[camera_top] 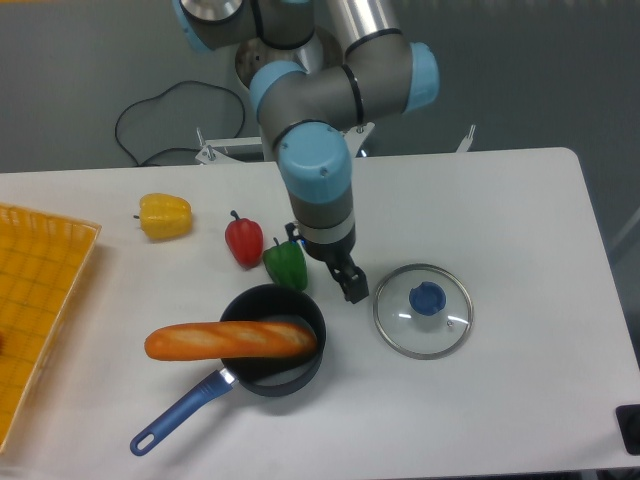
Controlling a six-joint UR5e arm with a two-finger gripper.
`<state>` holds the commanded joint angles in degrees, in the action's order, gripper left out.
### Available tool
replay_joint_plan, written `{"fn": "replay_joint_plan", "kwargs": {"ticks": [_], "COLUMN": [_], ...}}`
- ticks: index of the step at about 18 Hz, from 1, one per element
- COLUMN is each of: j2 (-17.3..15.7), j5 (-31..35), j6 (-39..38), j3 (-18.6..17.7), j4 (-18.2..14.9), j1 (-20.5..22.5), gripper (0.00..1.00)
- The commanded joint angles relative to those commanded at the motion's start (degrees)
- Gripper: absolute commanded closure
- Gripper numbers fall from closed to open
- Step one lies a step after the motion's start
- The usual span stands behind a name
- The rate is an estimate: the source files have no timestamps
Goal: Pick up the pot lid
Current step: 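Move the gripper over to the glass lid's blue knob, then lower the gripper onto the blue knob of the glass lid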
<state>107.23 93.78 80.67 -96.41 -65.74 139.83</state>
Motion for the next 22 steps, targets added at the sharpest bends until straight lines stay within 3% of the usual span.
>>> {"fn": "replay_joint_plan", "kwargs": {"ticks": [12, 19, 22], "j2": [-0.09, 0.96, 2.55], "j5": [-3.08, -4.49, -3.69], "j6": [1.07, 1.24, 3.87], "j3": [-0.88, 0.17, 2.45], "j4": [0.88, 1.05, 0.88], "j1": [4.57, 6.15, 5.98], "gripper": [0.00, 0.00, 0.00]}}
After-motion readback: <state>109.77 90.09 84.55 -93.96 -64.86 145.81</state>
